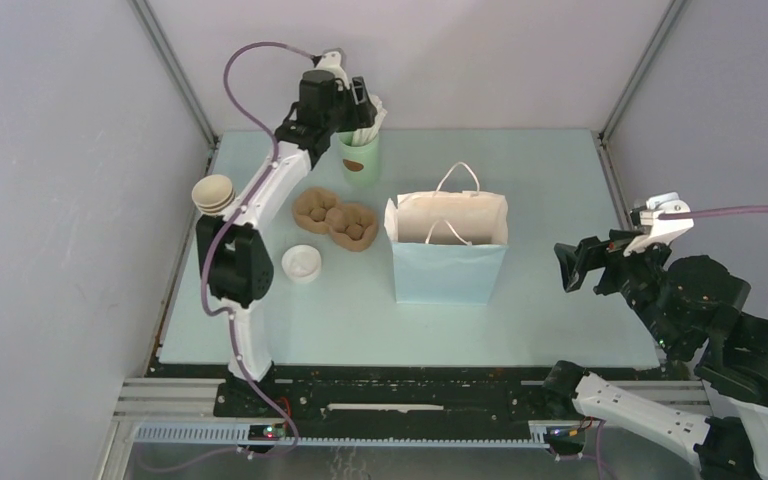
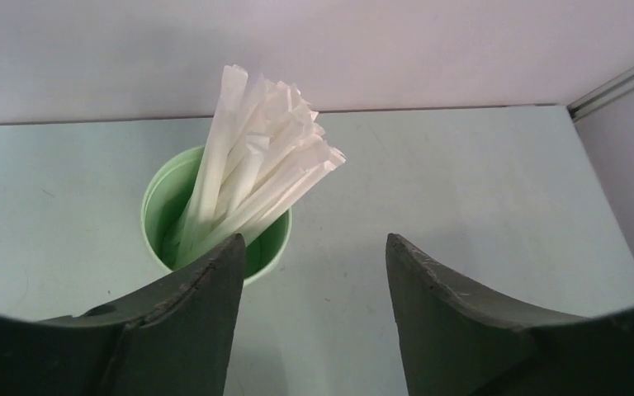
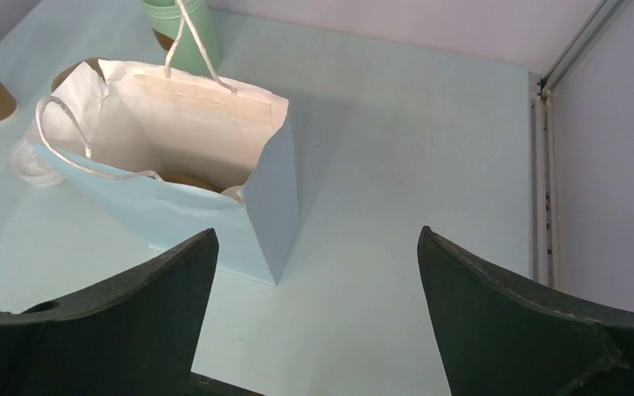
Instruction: Pack the takeout coffee
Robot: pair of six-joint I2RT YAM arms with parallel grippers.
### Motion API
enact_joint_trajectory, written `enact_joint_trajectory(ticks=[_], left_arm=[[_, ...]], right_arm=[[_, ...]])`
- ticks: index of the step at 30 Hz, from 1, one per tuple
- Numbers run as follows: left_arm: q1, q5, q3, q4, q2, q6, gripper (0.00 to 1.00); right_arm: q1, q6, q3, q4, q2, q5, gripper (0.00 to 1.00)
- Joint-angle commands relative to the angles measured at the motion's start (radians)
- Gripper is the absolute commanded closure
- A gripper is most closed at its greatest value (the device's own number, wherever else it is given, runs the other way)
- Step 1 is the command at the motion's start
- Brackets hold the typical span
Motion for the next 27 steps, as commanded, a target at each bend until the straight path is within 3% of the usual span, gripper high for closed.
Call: enact_joint_trajectory(ticks=[1, 6, 15, 18, 27], left_arm=[[0.004, 0.009, 0.101, 0.047, 0.06, 0.04, 0.36], [0.015, -0.018, 0.116, 0.066, 0.12, 0.036, 0.5], [0.041, -0.018, 0.255, 0.047, 0.244, 0.006, 0.51], [0.045, -0.061, 0.292, 0.052, 0.277, 0.015, 0.56], [0.047, 0.007, 0.357, 0.077, 0.34, 0.019, 0.63]], right_arm=[[-0.004, -0.004, -0.021, 0.006, 0.004, 0.001, 0.0], [-0.004, -0.014, -0.046, 0.007, 0.007, 0.006, 0.0], [-0.004, -0.01, -0.057, 0.011, 0.028, -0.001, 0.0], [-0.004, -0.006, -0.06, 0.015, 0.034, -0.013, 0.0], [-0.003, -0.004, -0.066, 0.016, 0.041, -0.021, 0.0]])
